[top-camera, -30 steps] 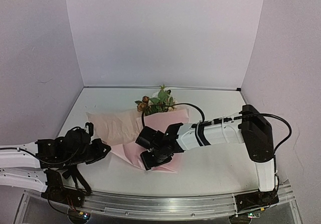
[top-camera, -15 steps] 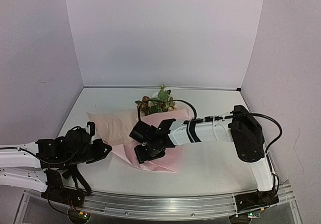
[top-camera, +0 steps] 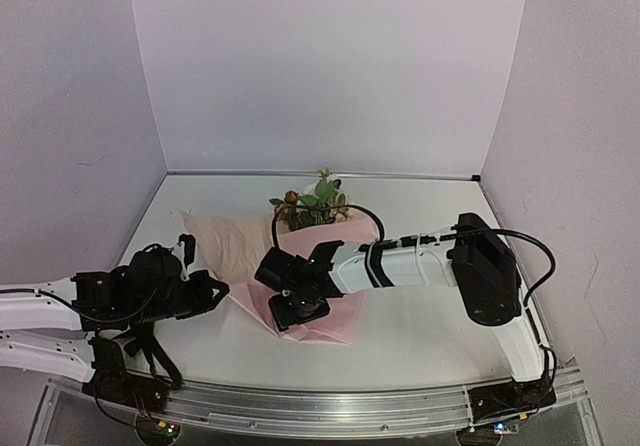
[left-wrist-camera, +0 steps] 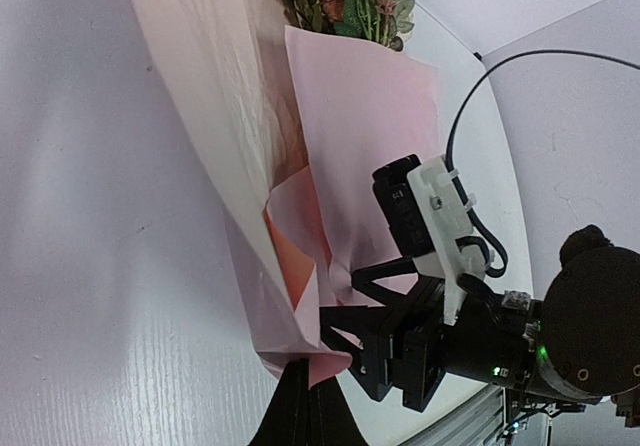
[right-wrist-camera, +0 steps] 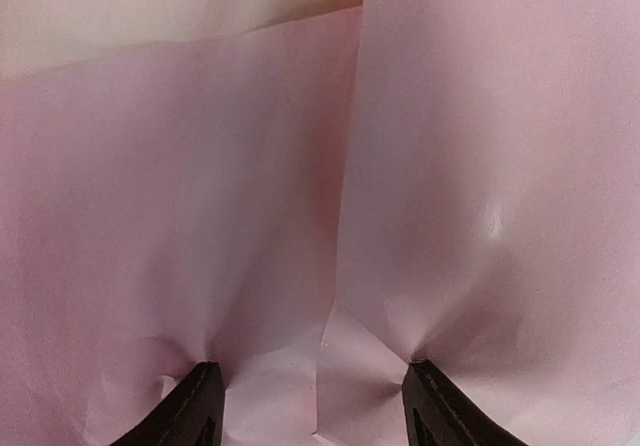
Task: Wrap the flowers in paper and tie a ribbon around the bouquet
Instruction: Fold the two-thirds-folded wrapping paper at the center of the board.
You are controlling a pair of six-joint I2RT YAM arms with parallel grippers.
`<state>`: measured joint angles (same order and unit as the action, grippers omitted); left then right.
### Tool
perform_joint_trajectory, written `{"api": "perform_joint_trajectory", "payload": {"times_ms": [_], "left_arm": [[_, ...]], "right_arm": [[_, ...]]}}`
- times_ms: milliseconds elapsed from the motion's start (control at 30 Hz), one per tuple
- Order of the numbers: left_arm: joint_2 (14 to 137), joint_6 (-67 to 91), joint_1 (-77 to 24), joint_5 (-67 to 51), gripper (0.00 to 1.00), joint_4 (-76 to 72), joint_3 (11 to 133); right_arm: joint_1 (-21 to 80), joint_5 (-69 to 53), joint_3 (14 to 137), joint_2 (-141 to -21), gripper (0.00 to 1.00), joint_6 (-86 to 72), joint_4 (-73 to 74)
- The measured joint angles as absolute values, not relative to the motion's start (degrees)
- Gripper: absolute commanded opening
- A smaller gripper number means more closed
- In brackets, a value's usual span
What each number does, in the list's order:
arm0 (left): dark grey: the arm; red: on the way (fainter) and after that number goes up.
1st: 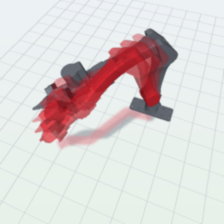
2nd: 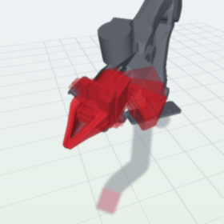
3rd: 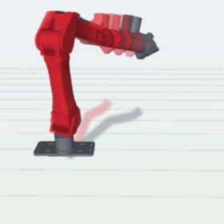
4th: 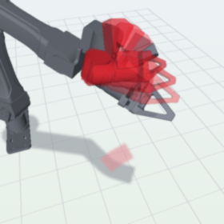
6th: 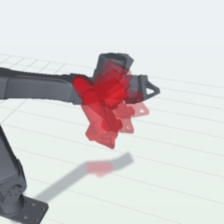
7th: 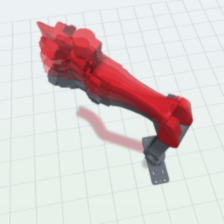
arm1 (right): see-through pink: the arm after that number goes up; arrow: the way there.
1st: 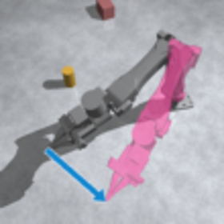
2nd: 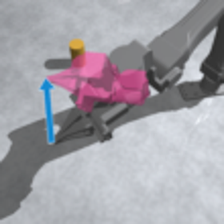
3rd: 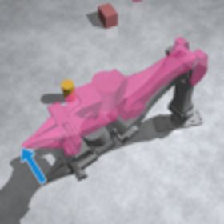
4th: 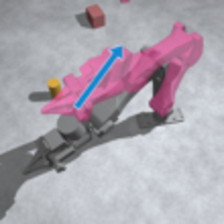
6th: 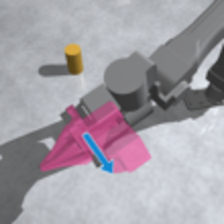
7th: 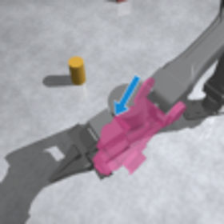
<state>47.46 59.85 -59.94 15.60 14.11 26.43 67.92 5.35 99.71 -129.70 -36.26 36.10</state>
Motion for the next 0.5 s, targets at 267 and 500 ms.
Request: {"api": "perform_joint_trajectory", "payload": {"times_ms": [267,500], "left_arm": [[48.14,58.85,-59.95,15.31,0.00,13.52,27.31],[48.01,59.00,-59.94,15.45,0.00,13.46,27.31]], "right_arm": [[67.92,5.02,98.41,-129.40,0.69,-35.69,35.36],[68.29,3.33,94.67,-125.91,0.71,-34.92,34.06]]}}
